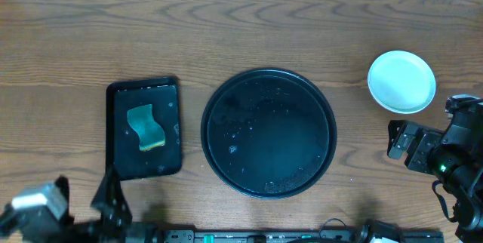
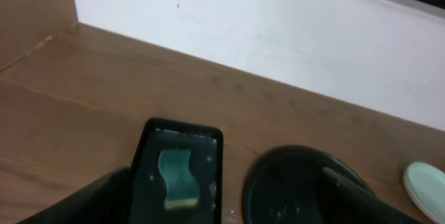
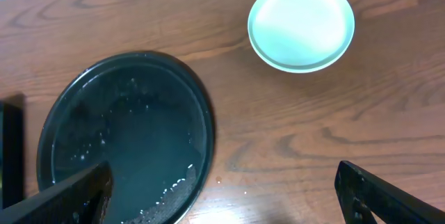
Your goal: Clean dirty plates on tray and stack at the side
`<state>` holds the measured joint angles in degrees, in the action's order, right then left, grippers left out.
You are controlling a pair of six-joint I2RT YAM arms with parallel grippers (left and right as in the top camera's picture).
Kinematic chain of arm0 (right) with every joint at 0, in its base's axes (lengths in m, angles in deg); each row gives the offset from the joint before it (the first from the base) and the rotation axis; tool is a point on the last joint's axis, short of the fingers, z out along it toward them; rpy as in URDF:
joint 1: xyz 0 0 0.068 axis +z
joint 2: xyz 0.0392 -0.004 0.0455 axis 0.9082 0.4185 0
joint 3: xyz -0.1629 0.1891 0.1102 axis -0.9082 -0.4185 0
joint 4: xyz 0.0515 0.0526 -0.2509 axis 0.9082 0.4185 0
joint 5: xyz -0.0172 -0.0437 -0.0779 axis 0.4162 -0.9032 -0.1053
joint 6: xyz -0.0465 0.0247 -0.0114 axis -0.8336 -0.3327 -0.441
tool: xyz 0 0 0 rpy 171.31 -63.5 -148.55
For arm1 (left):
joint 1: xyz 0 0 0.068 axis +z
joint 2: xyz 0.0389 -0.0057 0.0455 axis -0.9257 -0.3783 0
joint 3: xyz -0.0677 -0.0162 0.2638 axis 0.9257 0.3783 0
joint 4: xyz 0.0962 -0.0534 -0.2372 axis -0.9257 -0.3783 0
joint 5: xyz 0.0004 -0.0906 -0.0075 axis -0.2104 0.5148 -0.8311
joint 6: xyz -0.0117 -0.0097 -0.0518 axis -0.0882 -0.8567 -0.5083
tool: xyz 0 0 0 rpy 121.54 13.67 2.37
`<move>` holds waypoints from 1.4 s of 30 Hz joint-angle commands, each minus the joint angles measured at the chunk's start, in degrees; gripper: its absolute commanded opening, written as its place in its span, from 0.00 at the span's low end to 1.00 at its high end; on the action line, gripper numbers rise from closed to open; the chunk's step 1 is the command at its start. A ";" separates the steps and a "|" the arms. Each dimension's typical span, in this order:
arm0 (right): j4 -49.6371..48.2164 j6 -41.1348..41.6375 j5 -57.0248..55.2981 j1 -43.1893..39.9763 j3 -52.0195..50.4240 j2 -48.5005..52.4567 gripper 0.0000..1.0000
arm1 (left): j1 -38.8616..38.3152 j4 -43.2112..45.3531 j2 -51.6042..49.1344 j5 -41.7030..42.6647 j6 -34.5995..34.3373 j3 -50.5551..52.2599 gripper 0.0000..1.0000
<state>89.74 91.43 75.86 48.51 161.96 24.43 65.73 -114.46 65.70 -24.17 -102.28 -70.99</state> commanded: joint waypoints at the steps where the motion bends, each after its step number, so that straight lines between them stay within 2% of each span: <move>1: 0.11 0.35 0.48 0.68 0.17 -0.07 0.99 | -0.17 7.17 0.90 -1.75 0.94 8.44 0.84; 4: 0.11 0.35 0.48 0.68 0.17 -0.09 0.99 | -0.17 19.10 3.54 -1.42 0.94 17.97 0.84; 11: 0.11 0.35 0.48 0.68 0.17 -0.07 0.99 | 0.50 53.46 15.34 4.66 0.00 45.79 0.84; 14: 0.11 0.35 0.48 0.68 0.17 -0.09 0.99 | 1.99 62.34 19.37 5.66 -3.80 54.58 0.84; 18: 0.11 0.33 0.48 0.68 0.17 -0.07 0.99 | 4.37 68.87 21.88 5.88 -9.14 62.42 0.84; 31: 0.11 0.35 0.48 0.68 0.17 -0.07 0.99 | 5.62 76.89 21.90 4.46 -9.79 74.53 0.84; 36: 0.11 0.33 0.48 0.68 0.17 -0.07 0.99 | 5.62 73.85 21.90 3.65 -7.32 74.60 0.84; 42: 0.11 0.35 0.48 0.68 0.17 -0.09 0.99 | 5.62 61.09 21.90 4.09 -7.87 74.60 0.84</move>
<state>89.74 91.43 75.86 48.51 161.92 24.45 71.06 -50.20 87.05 -19.86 -110.89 3.48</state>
